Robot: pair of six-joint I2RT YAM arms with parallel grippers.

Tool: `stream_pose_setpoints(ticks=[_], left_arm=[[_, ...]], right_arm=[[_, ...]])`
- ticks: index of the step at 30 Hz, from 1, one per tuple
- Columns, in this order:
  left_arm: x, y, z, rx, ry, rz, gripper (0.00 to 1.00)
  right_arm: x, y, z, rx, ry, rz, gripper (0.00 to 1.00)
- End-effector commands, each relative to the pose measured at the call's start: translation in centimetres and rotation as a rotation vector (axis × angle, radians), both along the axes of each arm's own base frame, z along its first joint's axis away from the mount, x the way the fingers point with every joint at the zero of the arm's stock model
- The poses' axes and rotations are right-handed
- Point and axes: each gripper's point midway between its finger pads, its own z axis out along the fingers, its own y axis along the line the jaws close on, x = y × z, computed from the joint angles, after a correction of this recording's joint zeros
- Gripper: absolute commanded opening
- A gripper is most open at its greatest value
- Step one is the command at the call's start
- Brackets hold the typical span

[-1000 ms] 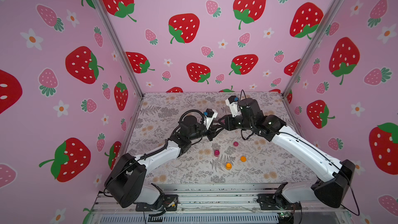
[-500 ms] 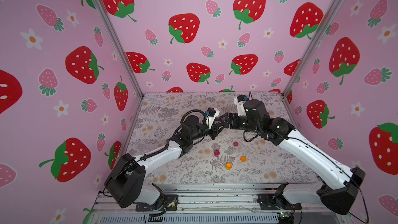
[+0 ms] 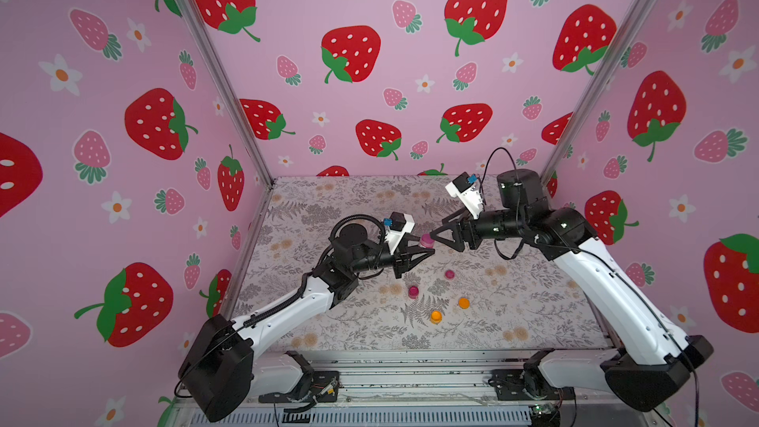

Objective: Close the paint jar lid
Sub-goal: Screw the lid onto the paint jar.

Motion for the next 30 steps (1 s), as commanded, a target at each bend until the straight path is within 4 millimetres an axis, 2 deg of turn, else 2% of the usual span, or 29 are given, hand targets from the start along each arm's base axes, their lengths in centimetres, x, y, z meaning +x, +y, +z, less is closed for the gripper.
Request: stream_pose_setpoints(ticks=[1, 7, 12, 22, 27, 30], left_arm=[[-1.0, 0.0, 0.8, -0.015, -0.016, -0.039, 0.0], [-0.9, 0.0, 0.8, -0.015, -0.015, -0.037, 0.0], [-0.9, 0.1, 0.9, -0.012, -0.019, -0.034, 0.0], [-0.9, 0.0, 0.8, -0.007, -0.021, -0.033, 0.0], [-0.7, 0.0, 0.7, -0.005, -0.02, -0.028, 0.0], [-0.6, 0.0, 0.7, -0.004, -0.021, -0.027, 0.0]], right_arm=[[-1.5, 0.6, -0.2, -0.002, -0.007, 0.125, 0.69], [-1.7, 1.3, -1.1, -0.011, 0.005, 0.146, 0.62], [-1.7, 1.7, -1.6, -0.015, 0.014, 0.145, 0.53], [-1.6, 2.0, -2.6, -0.025, 0.032, 0.138, 0.53], [-1.6, 2.0, -2.6, -0.025, 0.039, 0.135, 0.34], [-1.8, 2.3, -2.9, -0.023, 0.054, 0.149, 0.3]])
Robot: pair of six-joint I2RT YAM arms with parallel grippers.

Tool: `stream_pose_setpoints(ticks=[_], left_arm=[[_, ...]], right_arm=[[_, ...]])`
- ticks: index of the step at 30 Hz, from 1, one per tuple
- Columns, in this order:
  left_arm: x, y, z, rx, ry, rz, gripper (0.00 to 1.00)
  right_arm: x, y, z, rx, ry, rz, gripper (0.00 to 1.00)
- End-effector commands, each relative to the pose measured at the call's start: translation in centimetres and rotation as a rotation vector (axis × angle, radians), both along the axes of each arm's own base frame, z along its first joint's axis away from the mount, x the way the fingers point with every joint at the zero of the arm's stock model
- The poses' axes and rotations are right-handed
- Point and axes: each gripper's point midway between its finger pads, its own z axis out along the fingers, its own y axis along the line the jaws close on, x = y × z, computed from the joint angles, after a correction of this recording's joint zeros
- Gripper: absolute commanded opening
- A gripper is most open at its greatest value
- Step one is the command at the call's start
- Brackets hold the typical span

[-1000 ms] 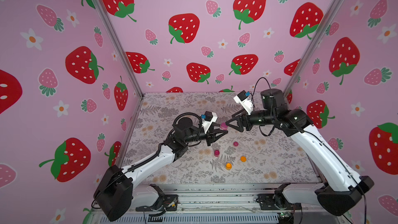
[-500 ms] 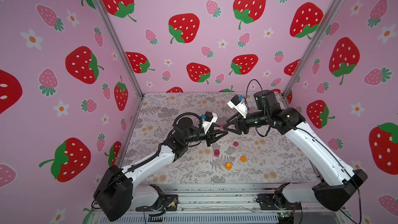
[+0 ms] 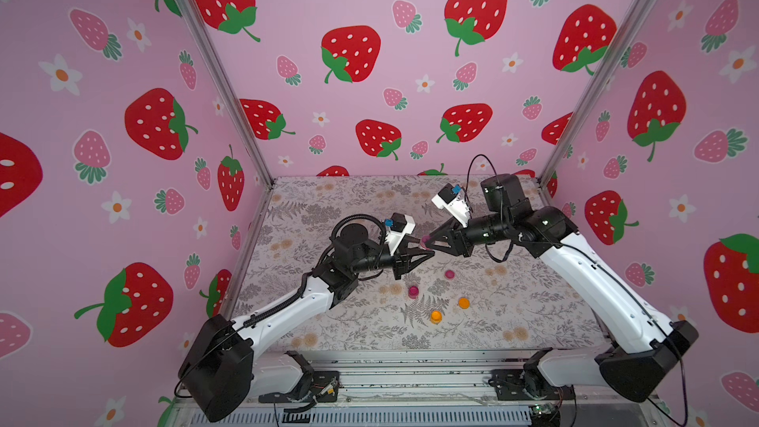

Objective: Close the paint jar lid
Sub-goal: Screw the lid onto the paint jar.

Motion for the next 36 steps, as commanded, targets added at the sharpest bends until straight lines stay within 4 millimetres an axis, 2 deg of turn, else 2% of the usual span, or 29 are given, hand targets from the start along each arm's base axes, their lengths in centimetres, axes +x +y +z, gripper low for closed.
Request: stream_pose_setpoints(ticks=[1, 4, 9, 13, 15, 18, 23, 26, 28, 31, 33, 36], left_arm=[[-0.4, 0.0, 1.2, -0.018, -0.041, -0.015, 0.0], [-0.2, -0.1, 1.4, -0.018, -0.045, -0.011, 0.0], [1.1, -0.3, 1.6, -0.014, -0.063, 0.039, 0.0], [3.8, -1.1, 0.8, 0.039, -0.103, 0.162, 0.0], [5.7, -1.4, 0.3, 0.069, -0.135, 0.254, 0.0], [8.0, -1.7, -0.2, 0.091, -0.161, 0.367, 0.0], [10.1, -2.2, -0.6, 0.099, -0.171, 0.469, 0.0], [10.5, -1.8, -0.5, 0.094, -0.185, 0.516, 0.0], [10.2, -1.4, -0.5, 0.091, -0.19, 0.524, 0.0], [9.1, -0.7, -0.6, 0.083, -0.199, 0.509, 0.0], [7.8, -0.3, -0.8, 0.076, -0.205, 0.474, 0.0], [6.1, 0.7, -0.8, 0.068, -0.216, 0.453, 0.0]], right_arm=[[-0.3, 0.7, -0.8, 0.001, 0.029, 0.027, 0.29], [-0.4, 0.7, -1.3, -0.011, 0.047, 0.019, 0.29], [0.7, 2.1, -1.0, 0.033, 0.06, -0.055, 0.27], [1.8, 4.7, -1.2, 0.026, 0.078, -0.192, 0.25], [3.6, 5.6, -1.8, 0.039, 0.148, -0.344, 0.21], [5.7, 6.0, -3.2, 0.044, 0.216, -0.54, 0.21], [7.1, 6.1, -4.7, 0.025, 0.263, -0.697, 0.22], [7.0, 5.2, -5.6, -0.021, 0.283, -0.74, 0.26], [6.7, 4.4, -5.0, -0.011, 0.284, -0.743, 0.34], [6.2, 2.3, -2.7, 0.021, 0.267, -0.746, 0.57], [5.7, 0.6, -1.0, 0.022, 0.263, -0.734, 0.64], [4.7, -1.5, 1.3, 0.03, 0.297, -0.697, 0.69]])
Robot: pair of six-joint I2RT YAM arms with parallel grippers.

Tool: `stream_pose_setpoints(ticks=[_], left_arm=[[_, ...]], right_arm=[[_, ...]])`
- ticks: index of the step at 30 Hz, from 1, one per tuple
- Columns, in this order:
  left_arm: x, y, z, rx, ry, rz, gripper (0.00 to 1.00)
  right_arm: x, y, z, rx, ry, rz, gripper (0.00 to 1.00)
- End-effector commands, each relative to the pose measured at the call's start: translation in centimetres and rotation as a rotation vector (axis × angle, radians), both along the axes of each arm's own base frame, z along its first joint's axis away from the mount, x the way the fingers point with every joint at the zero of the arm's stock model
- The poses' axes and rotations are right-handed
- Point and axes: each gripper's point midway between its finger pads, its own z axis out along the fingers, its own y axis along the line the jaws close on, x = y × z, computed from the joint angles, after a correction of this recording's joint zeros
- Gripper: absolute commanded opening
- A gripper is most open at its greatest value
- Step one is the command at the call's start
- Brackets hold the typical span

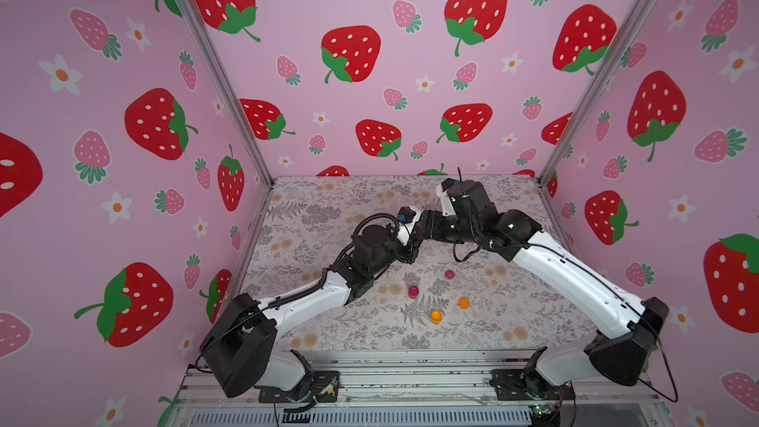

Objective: Close the paint jar lid
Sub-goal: Screw the lid onto the paint jar.

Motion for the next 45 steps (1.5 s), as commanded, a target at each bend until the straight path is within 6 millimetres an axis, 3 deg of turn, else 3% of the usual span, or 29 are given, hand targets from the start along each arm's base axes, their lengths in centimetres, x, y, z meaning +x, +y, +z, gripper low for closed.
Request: stream_pose_setpoints(ticks=[1, 5, 7, 18, 27, 38, 45], left_arm=[[-2.2, 0.5, 1.5, -0.033, -0.085, -0.056, 0.0], [-3.7, 1.1, 1.2, -0.032, -0.089, -0.081, 0.0], [-4.2, 1.1, 1.1, -0.025, -0.101, -0.086, 0.0], [-5.0, 0.7, 0.8, -0.001, -0.118, -0.095, 0.0], [-5.0, 0.6, 0.4, 0.013, -0.12, -0.1, 0.0], [-5.0, 0.5, 0.4, 0.023, -0.128, -0.105, 0.0], [-5.2, 0.2, 0.1, 0.025, -0.13, -0.124, 0.0]], right_arm=[[-2.2, -2.0, 3.6, 0.056, 0.03, 0.077, 0.71], [-3.4, -2.7, 5.6, 0.044, 0.046, 0.147, 0.74], [-3.8, -2.3, 5.5, 0.022, 0.08, 0.189, 0.75], [-4.3, 0.0, 0.6, -0.086, 0.242, 0.307, 0.75], [-4.6, 1.0, -0.8, -0.134, 0.275, 0.348, 0.71], [-4.8, 1.6, -2.2, -0.19, 0.31, 0.38, 0.53], [-4.9, 1.7, -2.9, -0.213, 0.333, 0.4, 0.33]])
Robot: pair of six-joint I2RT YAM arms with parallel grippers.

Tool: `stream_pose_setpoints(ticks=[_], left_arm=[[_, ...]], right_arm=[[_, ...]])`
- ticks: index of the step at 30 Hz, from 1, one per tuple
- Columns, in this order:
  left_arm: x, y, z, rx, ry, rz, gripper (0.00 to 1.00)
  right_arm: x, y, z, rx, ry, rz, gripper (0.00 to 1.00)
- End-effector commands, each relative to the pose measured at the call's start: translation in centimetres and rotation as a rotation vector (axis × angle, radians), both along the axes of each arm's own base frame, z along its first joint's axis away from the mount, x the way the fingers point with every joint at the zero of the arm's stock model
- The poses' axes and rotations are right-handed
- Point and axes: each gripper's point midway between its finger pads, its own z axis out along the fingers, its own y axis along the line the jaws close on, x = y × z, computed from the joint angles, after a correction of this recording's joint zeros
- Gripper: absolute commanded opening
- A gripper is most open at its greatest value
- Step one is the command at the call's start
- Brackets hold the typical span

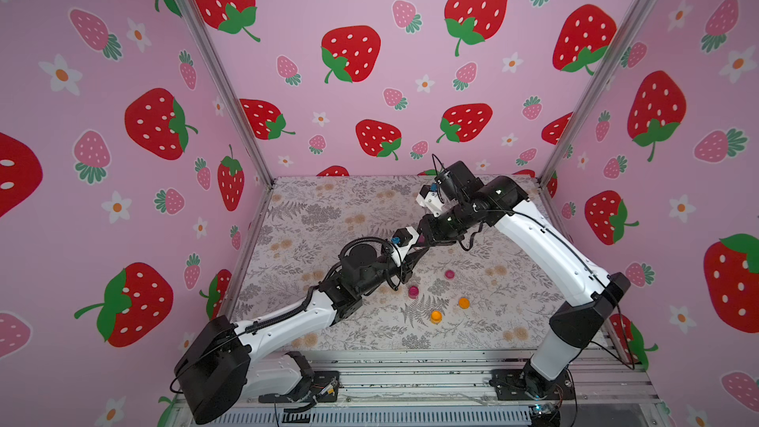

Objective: Close the paint jar lid
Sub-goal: Screw the lid onto the paint jar, then place the paint jar at the center of the board.

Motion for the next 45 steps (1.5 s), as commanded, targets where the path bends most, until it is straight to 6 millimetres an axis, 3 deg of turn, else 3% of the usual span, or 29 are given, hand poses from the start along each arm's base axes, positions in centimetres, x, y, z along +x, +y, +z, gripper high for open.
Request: stream_pose_setpoints(ticks=[1, 5, 7, 10, 12, 13, 16, 20, 25, 31, 37, 45], left_arm=[[-0.3, -0.3, 0.5, -0.01, -0.044, -0.023, 0.0], [0.0, -0.1, 0.4, -0.018, -0.049, -0.001, 0.0], [0.2, 0.3, 0.5, -0.034, -0.044, 0.013, 0.05], [0.6, 1.1, 0.2, -0.05, -0.01, 0.036, 0.44], [0.9, 2.0, -0.1, -0.076, 0.025, 0.061, 0.65], [1.0, 2.5, -0.3, -0.087, 0.045, 0.067, 0.98], [1.6, 4.5, -1.9, -0.106, 0.144, 0.108, 0.99], [1.7, 8.0, -3.4, -0.194, 0.224, 0.169, 0.99], [1.0, 8.9, -4.2, -0.144, 0.296, 0.198, 0.99], [2.6, 10.2, -5.4, -0.193, 0.463, 0.295, 0.99], [2.4, 9.8, -5.5, -0.2, 0.469, 0.266, 0.99], [1.9, 9.5, -5.6, -0.207, 0.464, 0.233, 0.99]], right_arm=[[-0.7, -0.1, -0.3, -0.023, 0.027, 0.023, 0.31], [-0.8, -0.3, -0.5, -0.032, 0.029, 0.028, 0.26], [-0.6, -0.5, -0.8, -0.049, 0.025, 0.024, 0.25], [0.1, -1.0, -1.4, -0.066, 0.022, 0.004, 0.23], [0.9, -1.4, -1.6, -0.078, 0.01, -0.012, 0.23], [1.4, -1.8, -1.7, -0.086, 0.003, -0.026, 0.23], [3.9, -3.5, -2.8, -0.139, -0.033, -0.082, 0.23], [7.6, -6.6, -5.7, -0.261, -0.063, -0.159, 0.23], [12.4, -10.1, -11.0, -0.427, -0.084, -0.233, 0.24], [17.1, -13.0, -16.2, -0.473, -0.07, -0.313, 0.24], [19.4, -13.8, -19.4, -0.497, -0.059, -0.321, 0.26], [20.0, -13.8, -23.6, -0.535, -0.001, -0.321, 0.31]])
